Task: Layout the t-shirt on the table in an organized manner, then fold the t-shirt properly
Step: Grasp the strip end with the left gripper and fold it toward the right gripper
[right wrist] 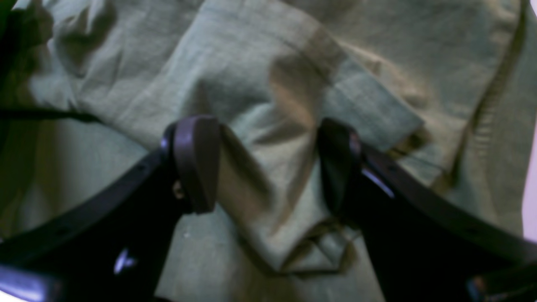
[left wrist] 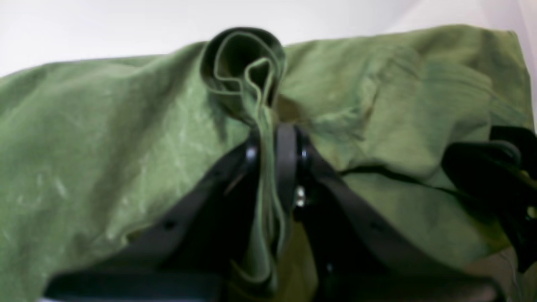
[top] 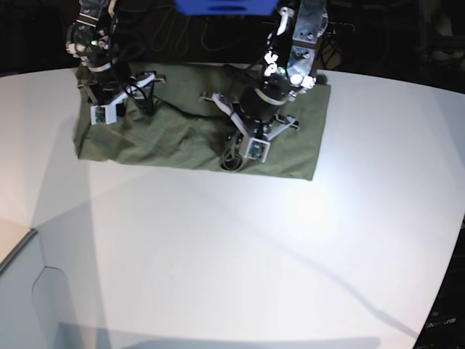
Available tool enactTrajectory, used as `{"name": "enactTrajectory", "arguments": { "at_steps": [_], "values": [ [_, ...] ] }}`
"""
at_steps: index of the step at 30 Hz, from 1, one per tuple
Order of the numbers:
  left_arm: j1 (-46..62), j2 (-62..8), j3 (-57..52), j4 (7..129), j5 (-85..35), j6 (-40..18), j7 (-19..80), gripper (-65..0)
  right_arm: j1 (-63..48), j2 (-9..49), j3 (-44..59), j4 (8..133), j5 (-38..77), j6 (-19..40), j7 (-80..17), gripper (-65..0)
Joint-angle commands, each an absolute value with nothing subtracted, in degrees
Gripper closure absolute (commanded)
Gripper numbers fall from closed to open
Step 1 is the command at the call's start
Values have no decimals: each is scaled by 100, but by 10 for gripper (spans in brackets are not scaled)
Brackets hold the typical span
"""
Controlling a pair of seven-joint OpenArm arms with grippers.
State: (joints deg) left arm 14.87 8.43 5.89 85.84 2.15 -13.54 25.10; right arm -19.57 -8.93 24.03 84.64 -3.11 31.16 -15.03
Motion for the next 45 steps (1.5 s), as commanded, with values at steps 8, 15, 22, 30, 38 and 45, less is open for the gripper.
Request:
{"name": "enactTrajectory", "arguments": {
  "at_steps": [8, 15, 22, 30, 38, 45],
  "values": [
    [1147, 900, 1033, 8198, 119, -760, 2378, -1, -1965, -900, 2404, 8523, -303, 3178, -1543, -376],
    [1138, 900, 1191, 8180, 119, -734, 2378, -1, -1974, -900, 2404, 8523, -303, 3178, -1543, -376],
    [1121, 900, 1191, 8180, 110, -725, 2369, -1, -1974, -900, 2404, 8523, -303, 3178, -1543, -376],
    [963, 900, 1349, 8163, -611, -734, 2369, -1, -1965, -900, 2404, 8523, -303, 3178, -1543, -376],
    [875, 900, 1587, 8171, -655, -708, 2378, -1, -1965, -900, 2404, 8523, -303, 3178, -1543, -376],
    [866, 900, 1587, 8171, -655, -708, 2422, -68, -1982, -900, 2404, 8523, -312, 3178, -1543, -376]
  ]
}}
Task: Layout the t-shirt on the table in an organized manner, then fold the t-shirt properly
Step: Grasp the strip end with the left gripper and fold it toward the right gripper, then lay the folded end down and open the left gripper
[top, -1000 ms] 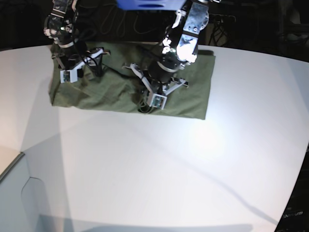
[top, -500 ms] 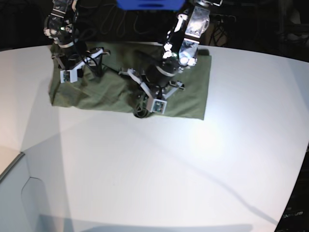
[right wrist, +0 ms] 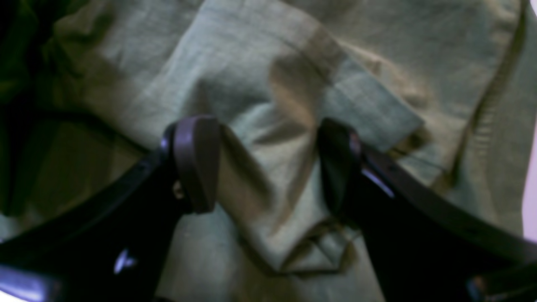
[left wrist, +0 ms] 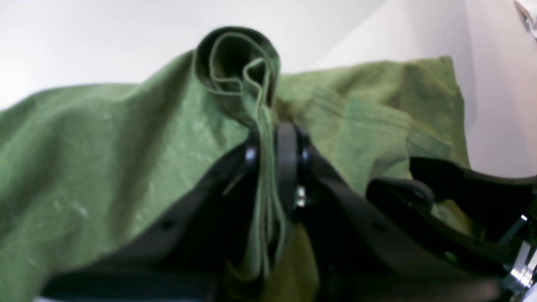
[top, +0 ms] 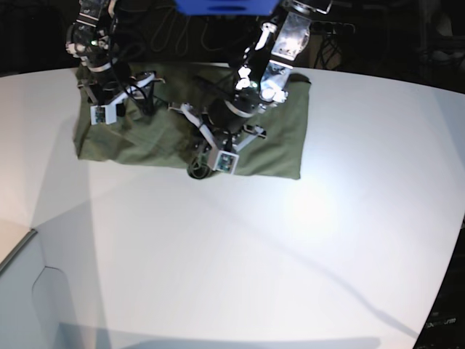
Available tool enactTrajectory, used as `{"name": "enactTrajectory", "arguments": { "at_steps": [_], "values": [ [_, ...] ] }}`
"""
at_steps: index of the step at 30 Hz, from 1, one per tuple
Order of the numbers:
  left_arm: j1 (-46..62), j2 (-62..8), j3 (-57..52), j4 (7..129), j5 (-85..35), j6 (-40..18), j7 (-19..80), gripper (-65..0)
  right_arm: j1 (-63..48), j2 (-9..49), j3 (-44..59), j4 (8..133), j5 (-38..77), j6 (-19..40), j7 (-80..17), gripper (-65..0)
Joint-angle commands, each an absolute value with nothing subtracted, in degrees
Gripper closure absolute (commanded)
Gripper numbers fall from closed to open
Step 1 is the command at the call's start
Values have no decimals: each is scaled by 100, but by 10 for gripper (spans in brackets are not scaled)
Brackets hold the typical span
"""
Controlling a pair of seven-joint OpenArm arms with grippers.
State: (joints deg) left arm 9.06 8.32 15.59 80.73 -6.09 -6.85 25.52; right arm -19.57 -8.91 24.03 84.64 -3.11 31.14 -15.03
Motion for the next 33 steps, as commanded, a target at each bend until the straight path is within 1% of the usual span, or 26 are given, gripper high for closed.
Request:
{"name": "enactTrajectory", "arguments": {
  "at_steps": [1, 3, 4, 5, 6, 11, 18, 21, 25, 27, 29, 33],
  "values": [
    [884, 900, 1587, 8171, -655, -708, 2422, -110, -1982, -900, 2404, 8523, -312, 3178, -1543, -376],
    [910, 900, 1596, 8224, -655, -708, 2422, -216, -1982, -900, 2404, 8523, -312, 3178, -1543, -376],
    [919, 900, 1596, 8233, -655, -708, 2422, -259, -1982, -900, 2404, 8523, -312, 3178, -1543, -376],
    [954, 900, 1596, 8242, -655, -734, 2422, -295, -1982, -900, 2404, 8523, -312, 3178, -1543, -376],
    [998, 900, 1596, 8251, -655, -734, 2422, -312, -1982, -900, 2404, 8523, -312, 3178, -1543, -376],
    [1226, 900, 1596, 8778, -655, -752, 2396, -315, -1982, -900, 2404, 8523, -312, 3178, -1543, -376],
    [1429, 312, 1393, 9754, -664, -716, 2378, -312, -1965, -900, 2404, 8523, -312, 3178, -1543, -376],
    [1481, 180, 1042, 9727, -664, -716, 2378, -312, -1965, -900, 2404, 8523, -312, 3178, -1543, -376],
    [1490, 207, 505, 9358, -664, -752, 2378, -312, -1965, -900, 2404, 8523, -312, 3178, -1543, -376],
    [1464, 207, 470, 9165, -708, -760, 2387, -312, -1956, -900, 2404, 8523, -312, 3178, -1543, -376],
    [1446, 180, 734, 8971, -910, -760, 2422, -312, -1956, -900, 2404, 8523, -312, 3178, -1543, -376],
    [1262, -145, 1921, 8602, -1174, -760, 2422, -312, -1956, -900, 2404, 8532, -312, 3178, -1543, -376]
  ]
}}
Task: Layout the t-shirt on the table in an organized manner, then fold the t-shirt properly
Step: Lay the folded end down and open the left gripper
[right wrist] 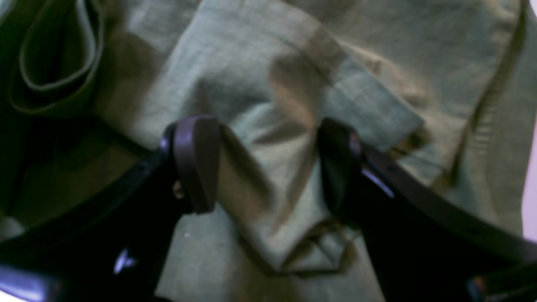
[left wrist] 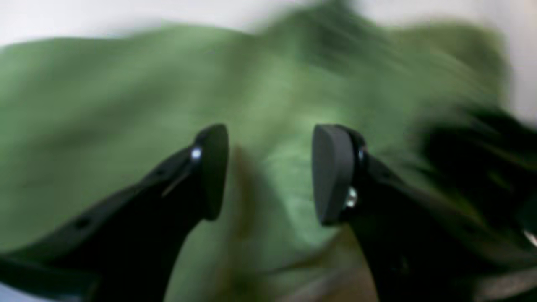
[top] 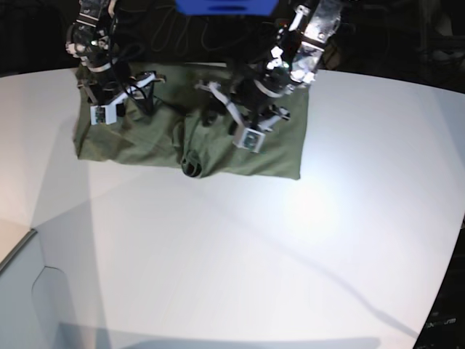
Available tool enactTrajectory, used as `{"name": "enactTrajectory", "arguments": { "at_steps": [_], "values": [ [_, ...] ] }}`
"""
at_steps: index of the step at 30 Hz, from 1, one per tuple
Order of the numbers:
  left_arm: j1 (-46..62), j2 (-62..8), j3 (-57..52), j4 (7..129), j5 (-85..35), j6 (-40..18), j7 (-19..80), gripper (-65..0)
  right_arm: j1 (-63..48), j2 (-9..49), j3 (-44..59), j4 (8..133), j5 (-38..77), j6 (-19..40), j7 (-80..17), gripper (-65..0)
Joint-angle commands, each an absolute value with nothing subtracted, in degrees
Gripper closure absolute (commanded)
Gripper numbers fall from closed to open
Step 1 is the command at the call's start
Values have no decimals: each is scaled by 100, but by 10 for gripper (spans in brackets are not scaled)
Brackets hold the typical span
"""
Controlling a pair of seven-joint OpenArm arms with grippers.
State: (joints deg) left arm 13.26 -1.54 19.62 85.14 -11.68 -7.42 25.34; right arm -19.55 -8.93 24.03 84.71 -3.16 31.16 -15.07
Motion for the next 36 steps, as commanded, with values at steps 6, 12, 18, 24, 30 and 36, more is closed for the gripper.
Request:
{"name": "enactTrajectory", "arguments": {
  "at_steps": [6, 12, 18, 24, 30, 36],
  "values": [
    [734, -576, 3644, 8312, -1332, -743, 2422, -311, -1956, -900, 2431, 8611, -312, 3178, -1543, -377],
    [664, -708, 3785, 8479, -1349, -752, 2422, -311, -1965, -900, 2440, 9015, -312, 3178, -1543, -377],
    [708, -1235, 3758, 9367, -1349, -743, 2387, -311, -2018, -900, 2457, 9587, -295, 3178, -1543, -381],
    [936, -1710, 2607, 9789, -1525, -734, 2387, -312, -1974, -900, 3020, 10097, -277, 3169, -1587, -392],
    [1147, -1692, 796, 9130, -2149, -760, 2387, -312, -1631, -900, 3714, 9754, -312, 3160, -1596, -450],
    [1121, -1684, -110, 8523, -2448, -760, 2387, -313, -1455, -900, 3960, 8989, -312, 3169, -1596, -451]
  ]
}}
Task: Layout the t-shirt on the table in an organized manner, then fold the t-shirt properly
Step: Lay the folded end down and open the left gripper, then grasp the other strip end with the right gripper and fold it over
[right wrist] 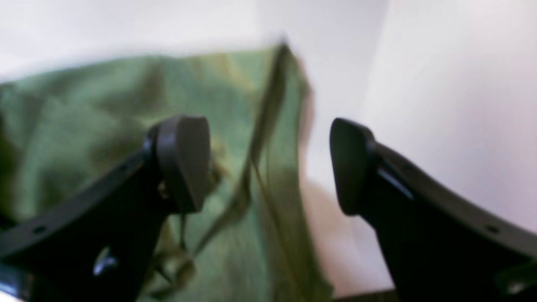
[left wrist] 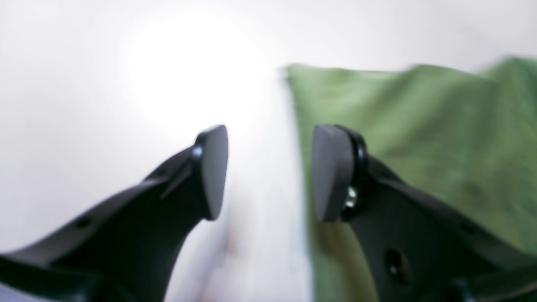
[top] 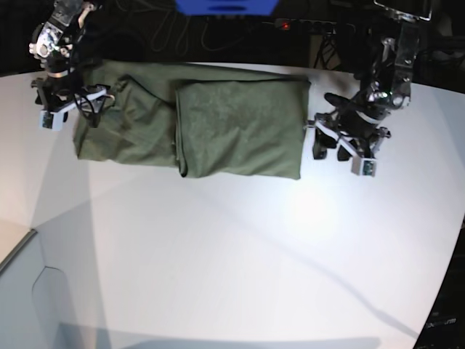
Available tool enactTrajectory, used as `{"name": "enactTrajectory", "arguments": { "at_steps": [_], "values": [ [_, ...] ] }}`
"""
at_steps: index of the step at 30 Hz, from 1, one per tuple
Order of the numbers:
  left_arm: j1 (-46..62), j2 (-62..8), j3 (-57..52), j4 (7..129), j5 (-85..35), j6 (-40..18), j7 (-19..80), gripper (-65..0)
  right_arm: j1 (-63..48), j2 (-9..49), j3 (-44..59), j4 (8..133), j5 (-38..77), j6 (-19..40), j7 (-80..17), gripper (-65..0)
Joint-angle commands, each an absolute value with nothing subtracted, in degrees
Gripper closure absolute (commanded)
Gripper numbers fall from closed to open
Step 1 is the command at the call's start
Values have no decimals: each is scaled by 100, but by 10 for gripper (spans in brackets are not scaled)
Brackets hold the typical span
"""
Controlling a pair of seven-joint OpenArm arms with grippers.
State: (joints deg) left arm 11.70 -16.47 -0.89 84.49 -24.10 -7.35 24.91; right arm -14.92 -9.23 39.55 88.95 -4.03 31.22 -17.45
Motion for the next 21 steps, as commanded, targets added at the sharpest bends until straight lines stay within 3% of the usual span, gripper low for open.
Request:
{"name": "enactTrajectory", "arguments": {
  "at_steps": [1, 21],
  "values": [
    [1121, -1684, -198, 8453, -2448, -760, 2387, -314, -1455, -900, 3952, 8884, -312, 3169, -1596, -451],
    [954, -1508, -312, 7996, -2404, -769, 2378, -315, -1376, -900, 3600, 7890, -312, 3204, -1552, -444]
  ]
}}
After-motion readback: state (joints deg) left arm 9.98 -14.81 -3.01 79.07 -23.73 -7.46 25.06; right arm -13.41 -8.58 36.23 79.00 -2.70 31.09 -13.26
